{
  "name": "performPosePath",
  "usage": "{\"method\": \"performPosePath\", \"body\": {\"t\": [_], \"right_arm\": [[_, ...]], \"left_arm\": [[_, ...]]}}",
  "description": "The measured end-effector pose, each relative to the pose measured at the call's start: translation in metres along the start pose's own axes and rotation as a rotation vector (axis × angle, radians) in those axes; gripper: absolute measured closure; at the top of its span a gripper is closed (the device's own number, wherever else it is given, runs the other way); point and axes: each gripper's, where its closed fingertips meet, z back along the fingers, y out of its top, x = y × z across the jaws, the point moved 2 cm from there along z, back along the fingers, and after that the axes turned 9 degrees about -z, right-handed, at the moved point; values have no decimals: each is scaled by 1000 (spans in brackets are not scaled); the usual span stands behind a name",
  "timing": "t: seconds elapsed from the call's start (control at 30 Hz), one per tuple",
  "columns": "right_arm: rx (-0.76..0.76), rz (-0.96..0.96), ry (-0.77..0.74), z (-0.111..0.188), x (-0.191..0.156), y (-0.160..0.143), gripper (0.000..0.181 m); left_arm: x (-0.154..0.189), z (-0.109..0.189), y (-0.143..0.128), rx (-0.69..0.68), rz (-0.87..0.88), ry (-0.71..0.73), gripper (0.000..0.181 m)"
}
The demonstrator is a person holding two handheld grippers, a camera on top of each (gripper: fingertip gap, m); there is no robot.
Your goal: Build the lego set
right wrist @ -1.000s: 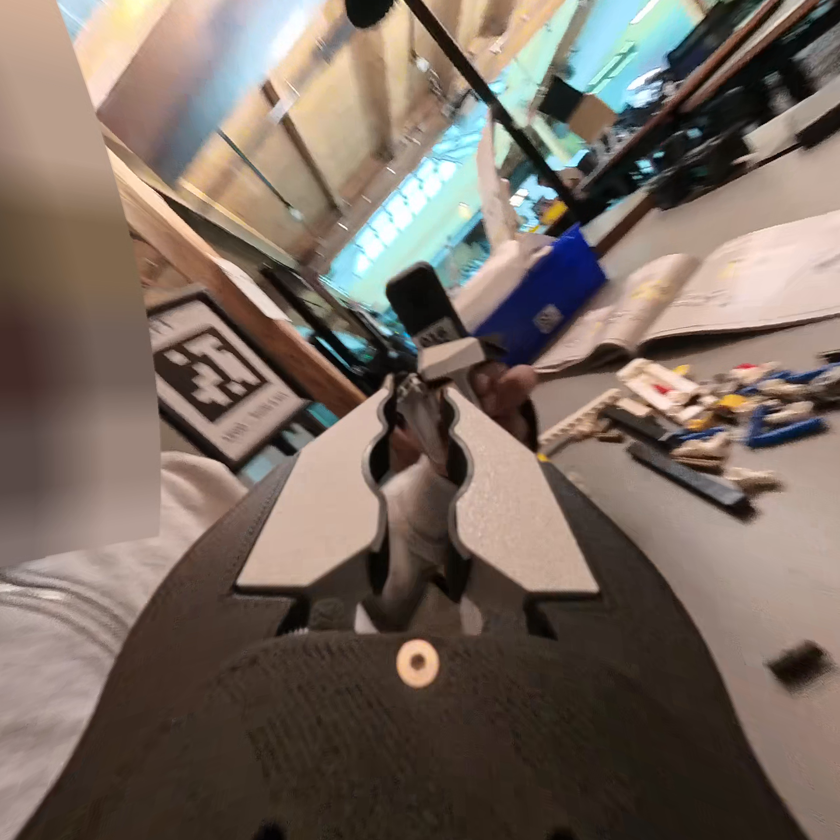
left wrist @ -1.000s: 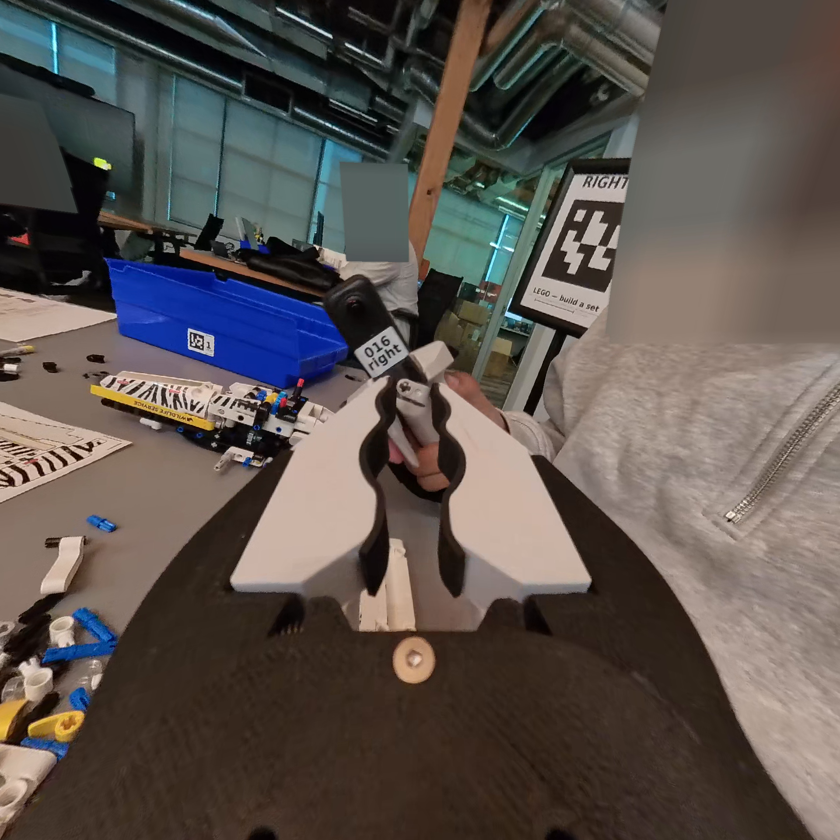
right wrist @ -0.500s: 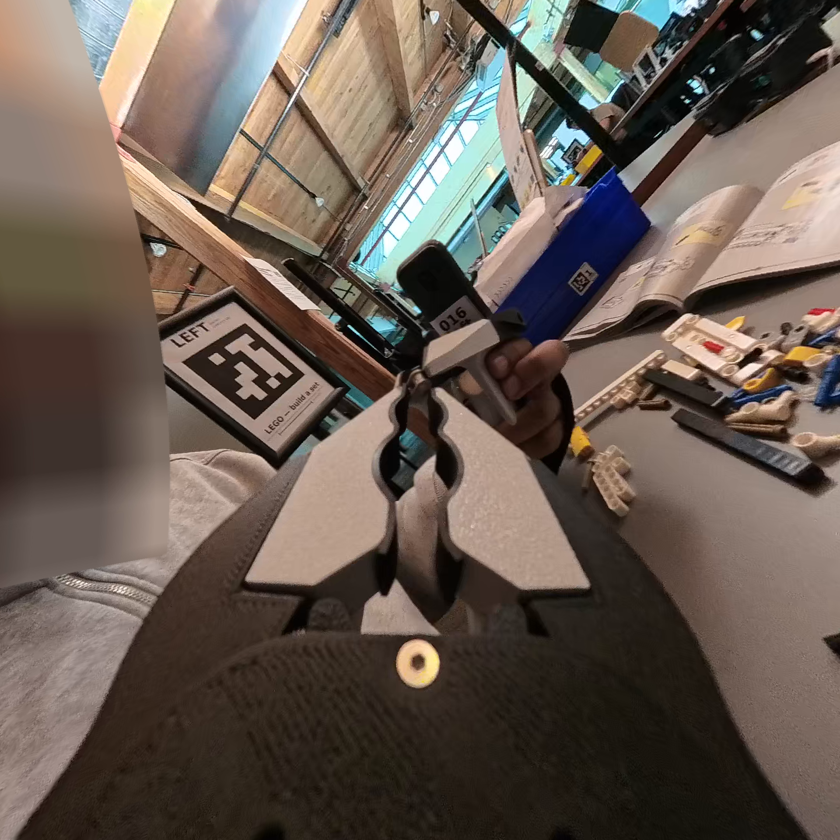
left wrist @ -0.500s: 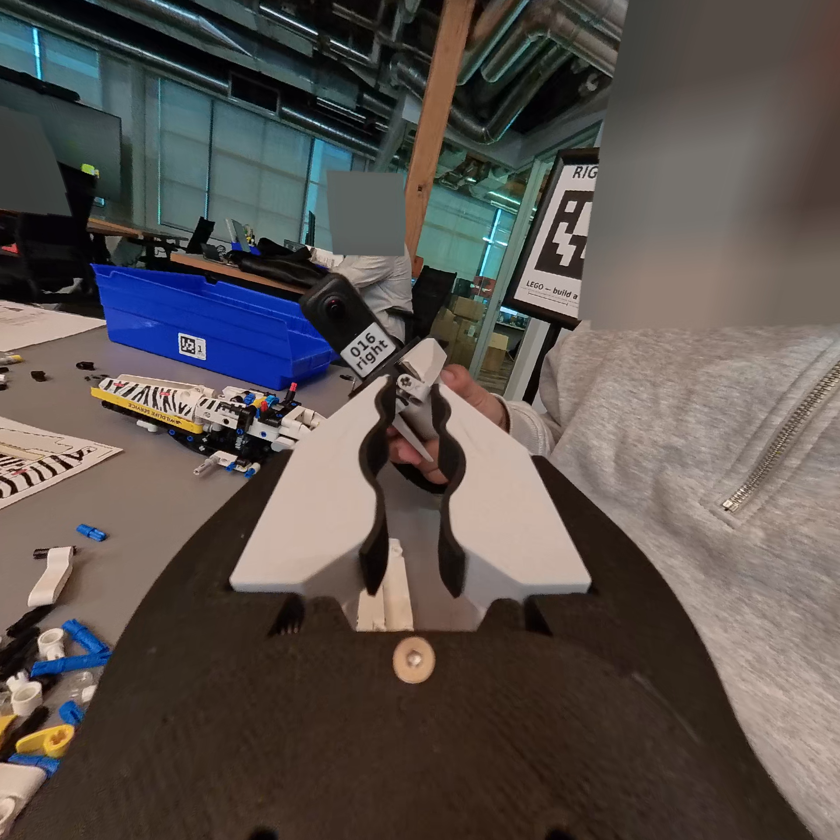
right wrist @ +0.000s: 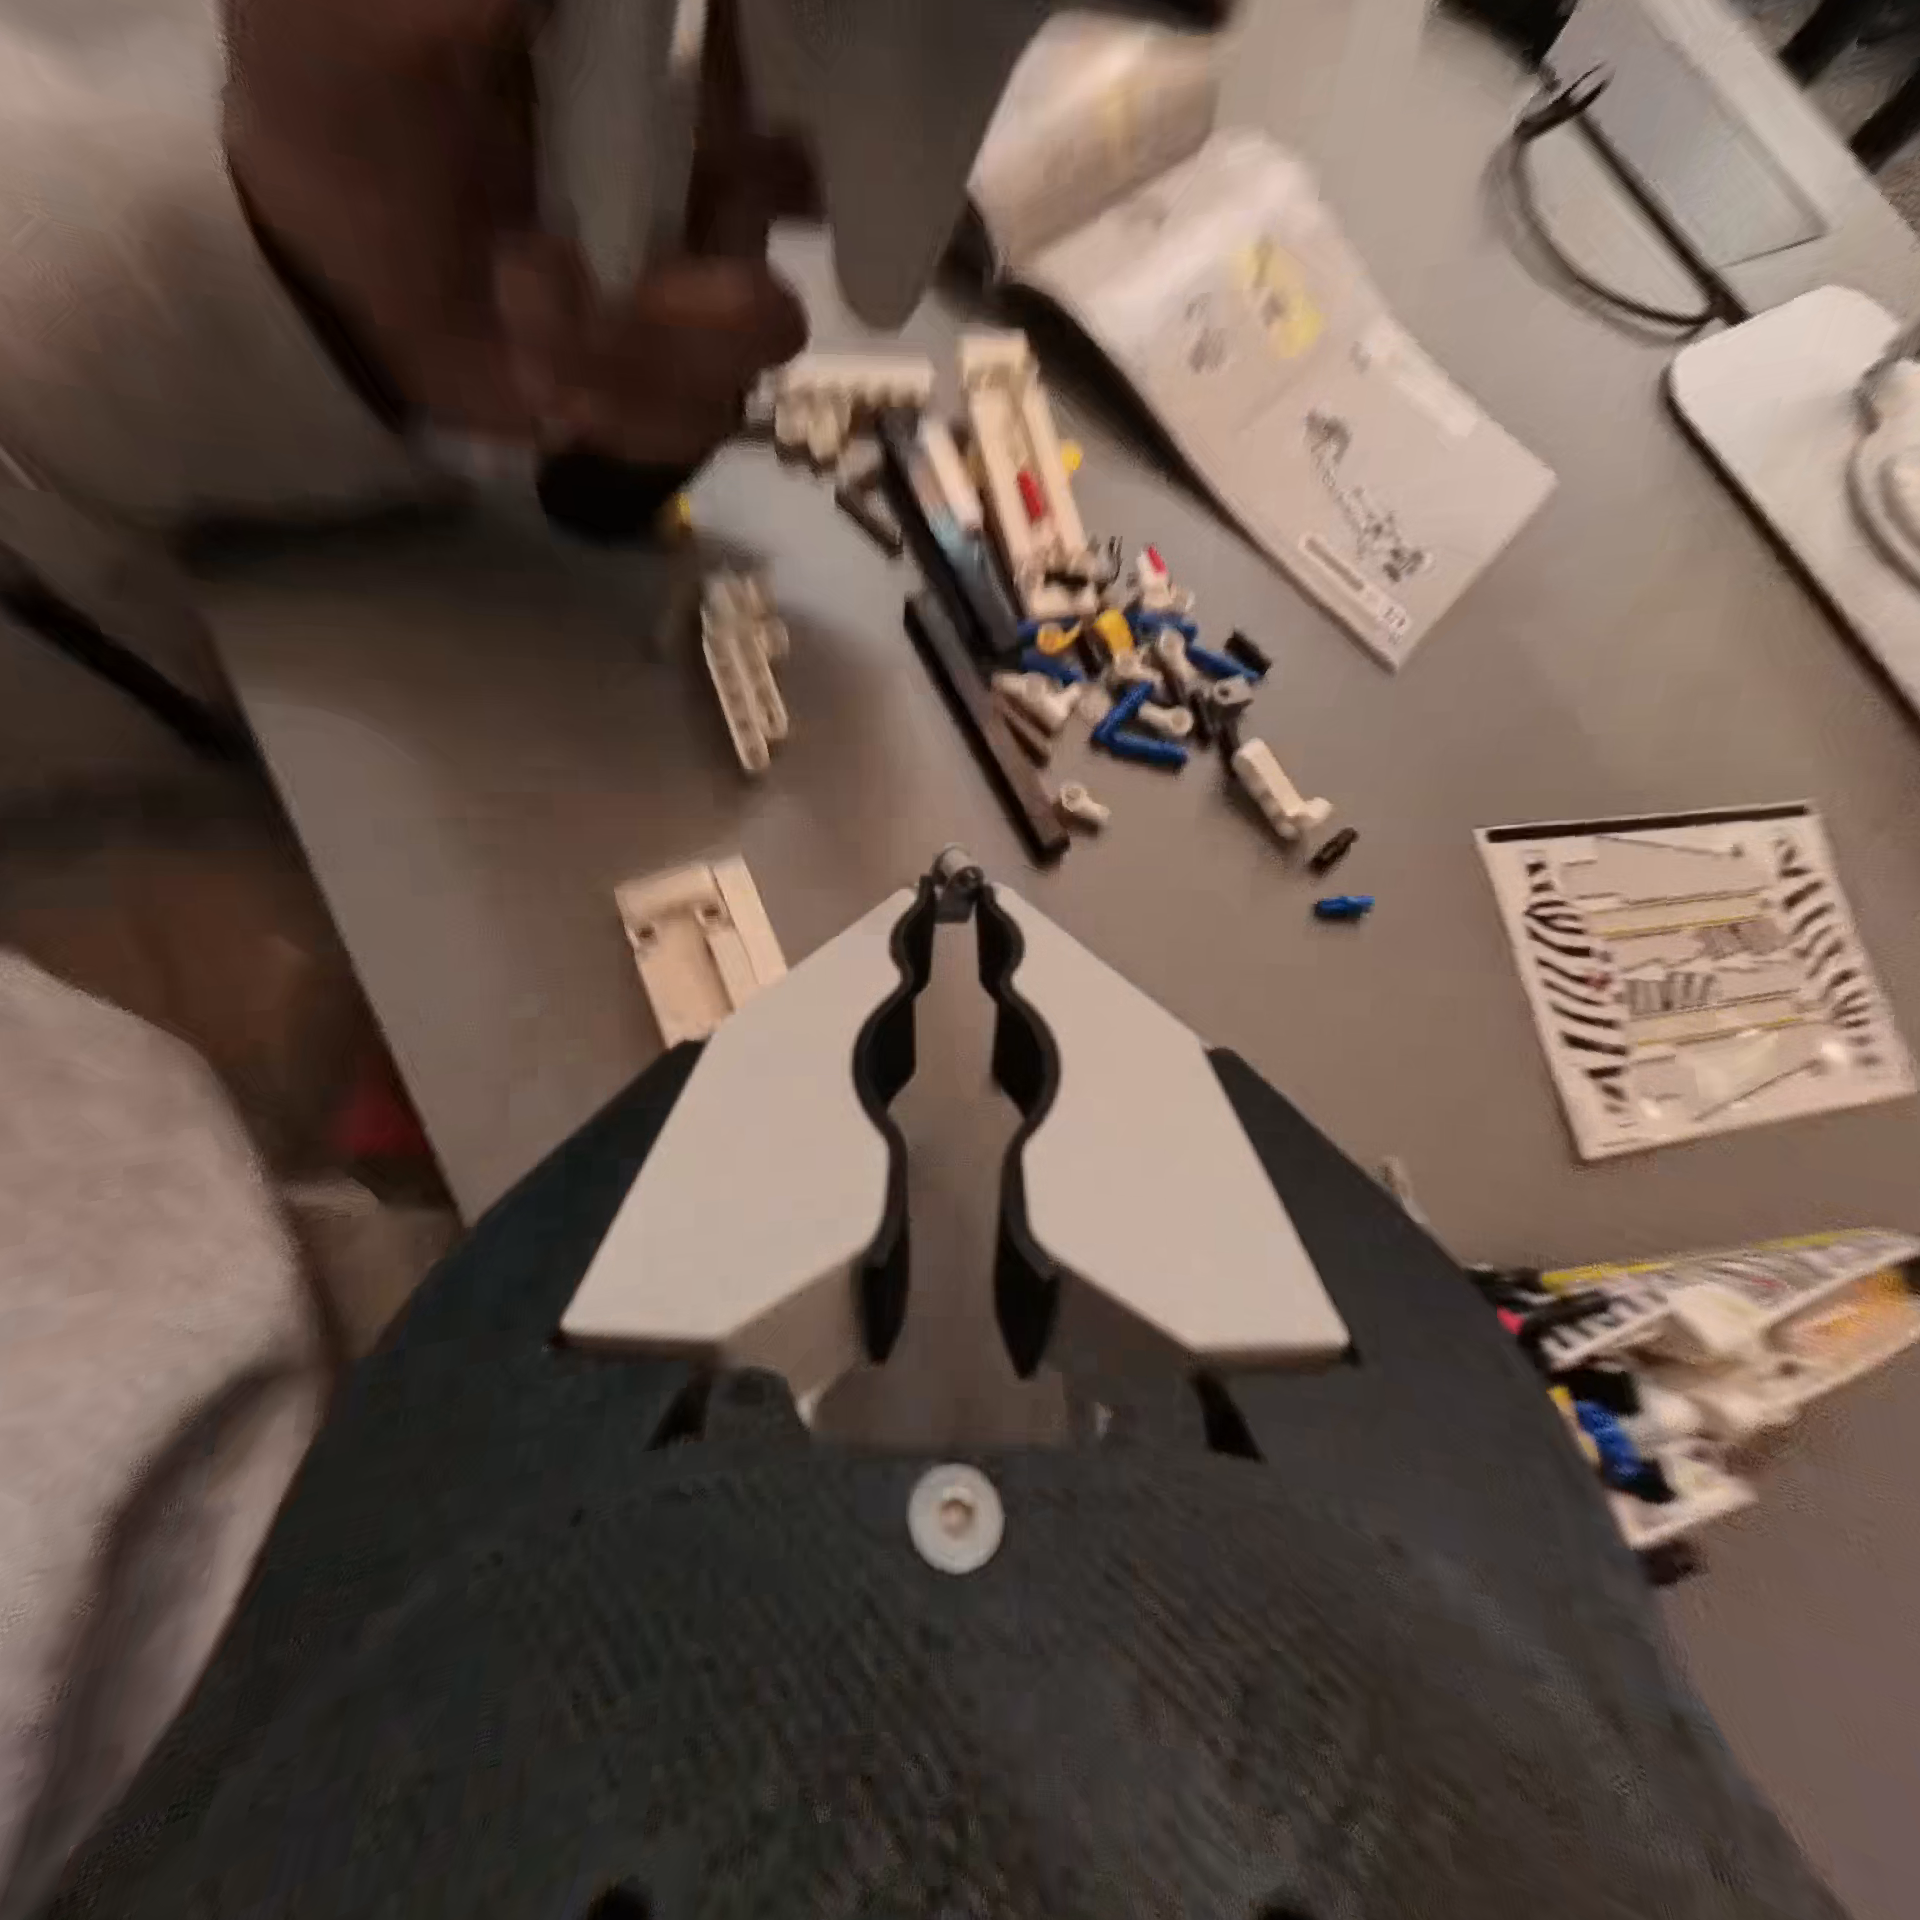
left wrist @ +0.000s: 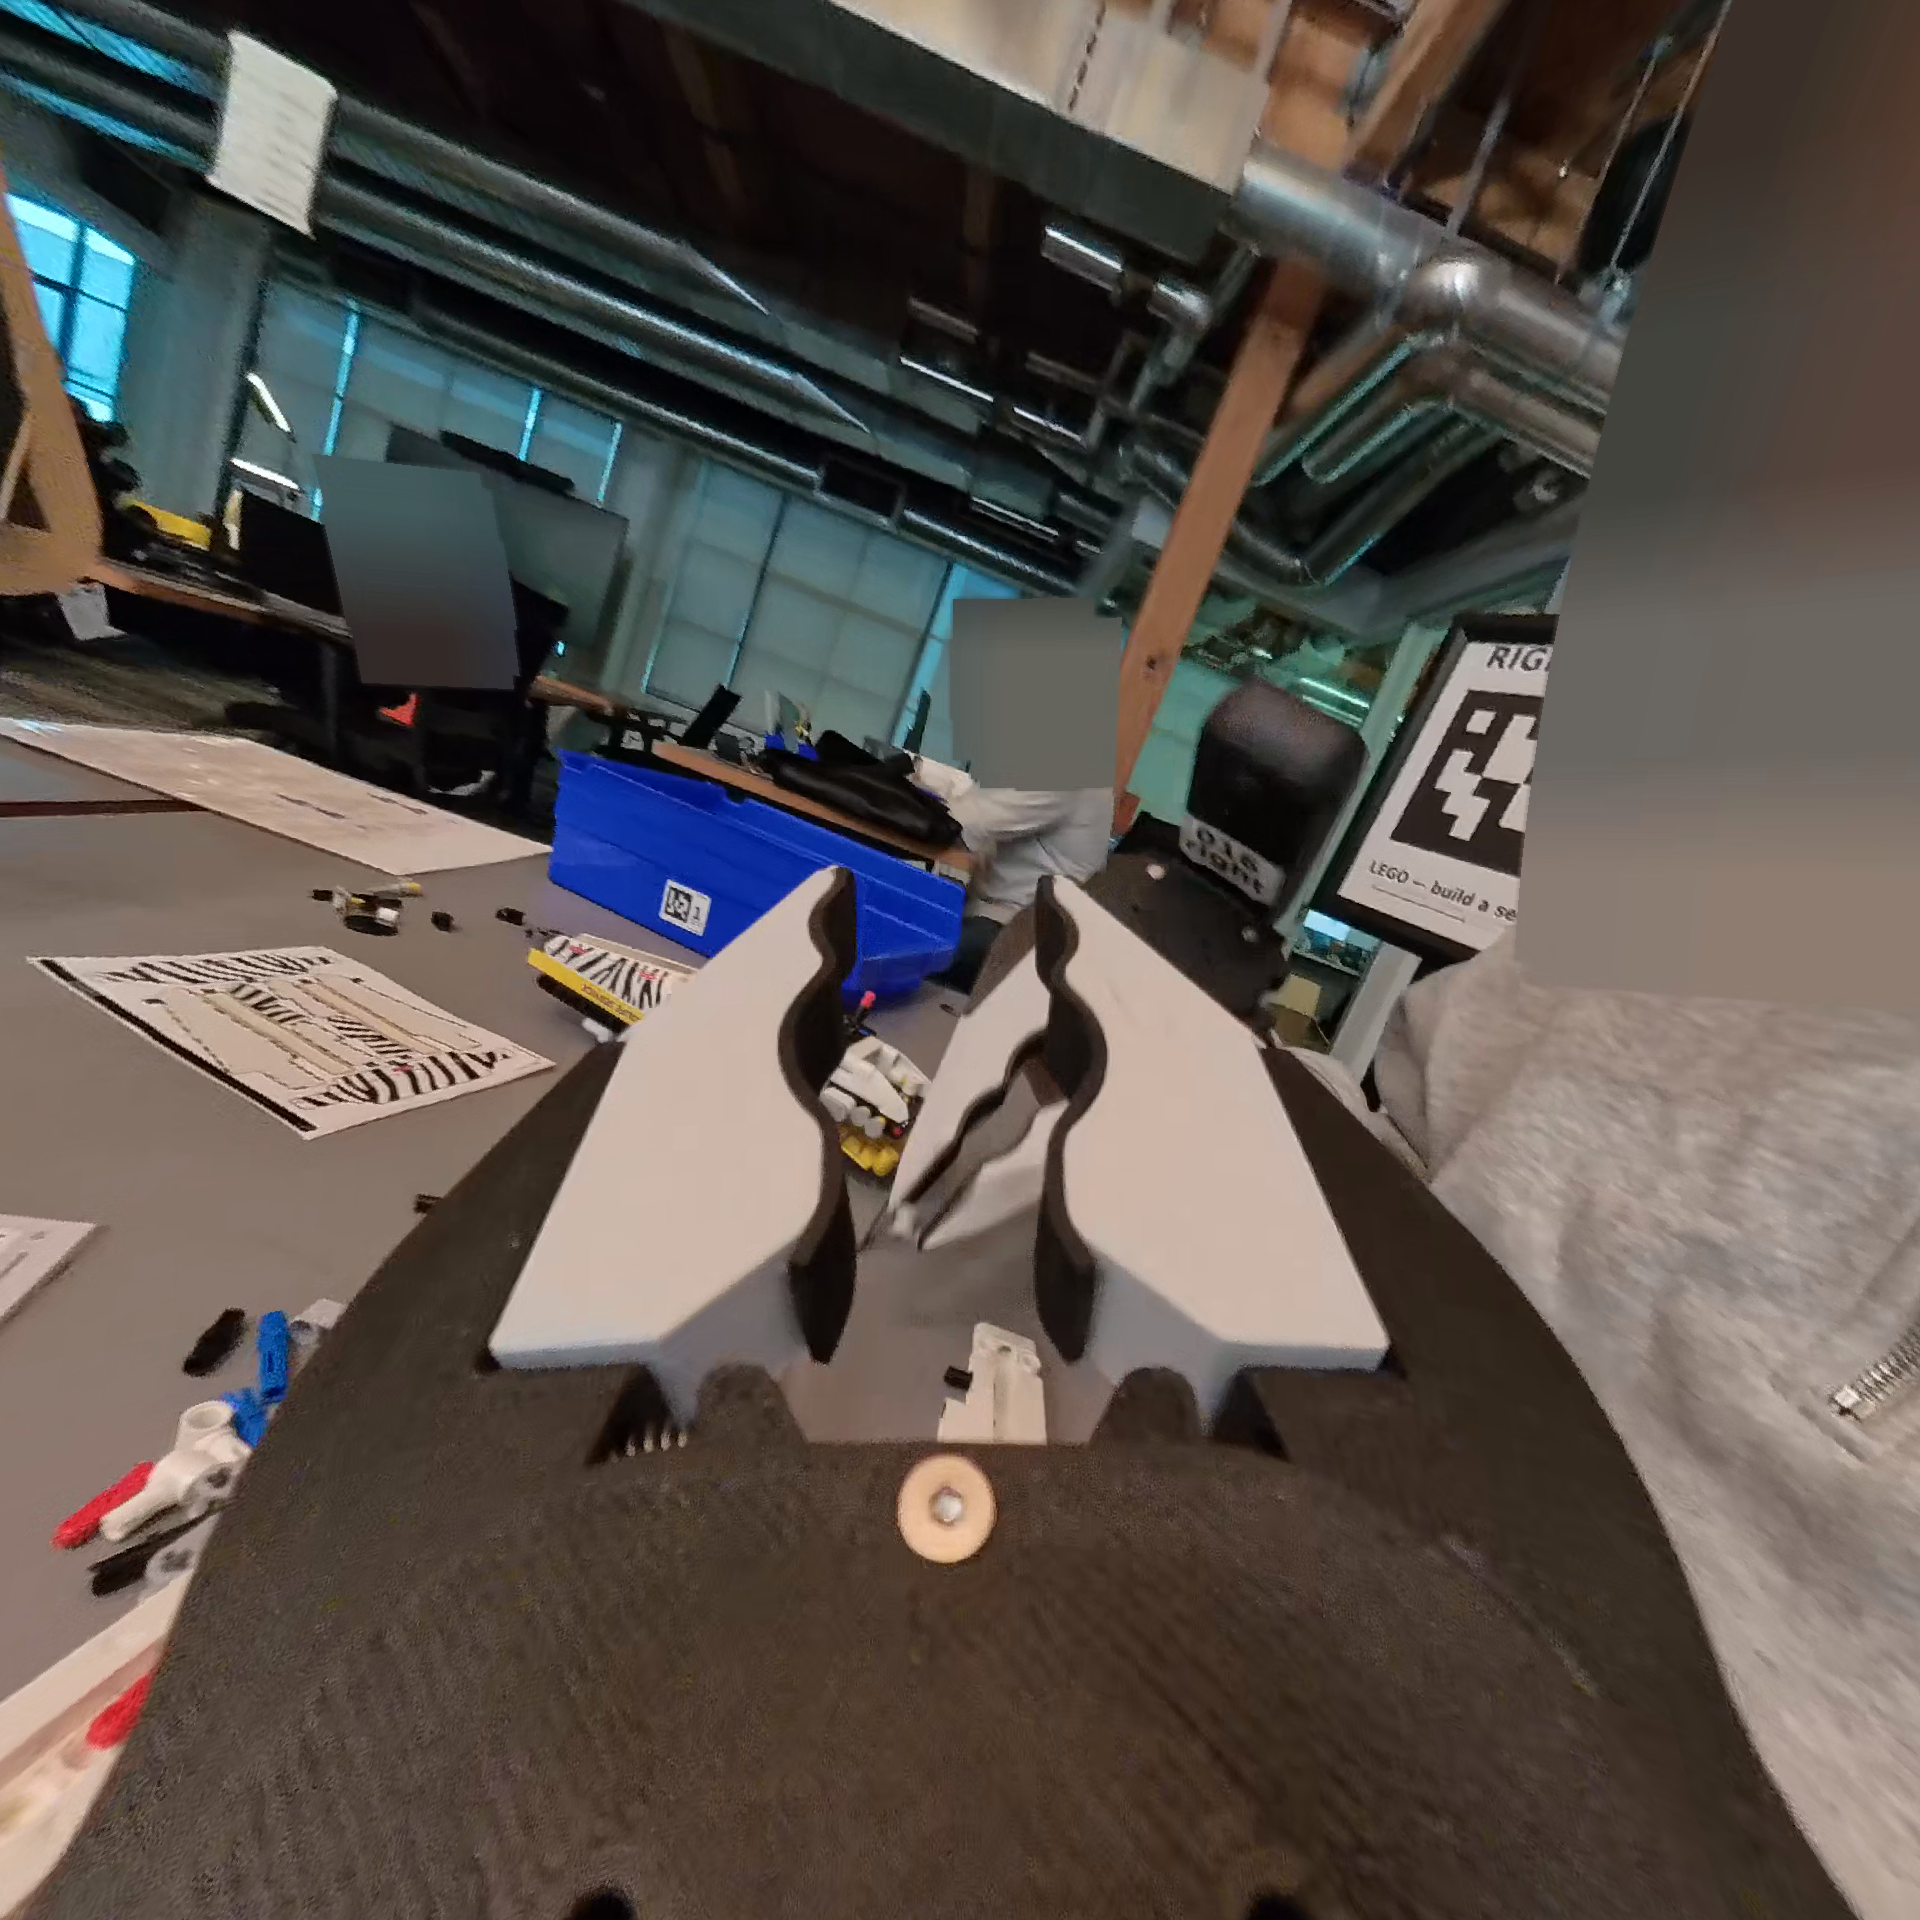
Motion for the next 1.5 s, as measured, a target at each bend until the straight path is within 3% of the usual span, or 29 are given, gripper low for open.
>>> {"method": "performPosePath", "body": {"t": [0.17,0.4,0.53,1.0,1.13,1.3,1.5], "right_arm": [[-231,301,-86,-27,-3,-18,175],[-277,329,-47,-34,-7,-23,174],[-228,265,-1,-30,-11,-21,165],[-115,69,12,-17,-9,-24,167],[-69,-16,13,-22,-11,-17,161],[-126,-133,43,-35,-14,-21,151],[-181,-210,64,-44,-15,-30,150]], "left_arm": [[-7,4,2,8,-10,46,149],[-10,7,5,22,1,57,149],[-11,9,7,39,17,56,149],[-12,4,-1,-9,23,60,149],[1,-7,-16,-88,78,-36,142],[6,-14,-30,-177,46,-52,141],[3,-11,-24,-138,63,-45,141]]}}
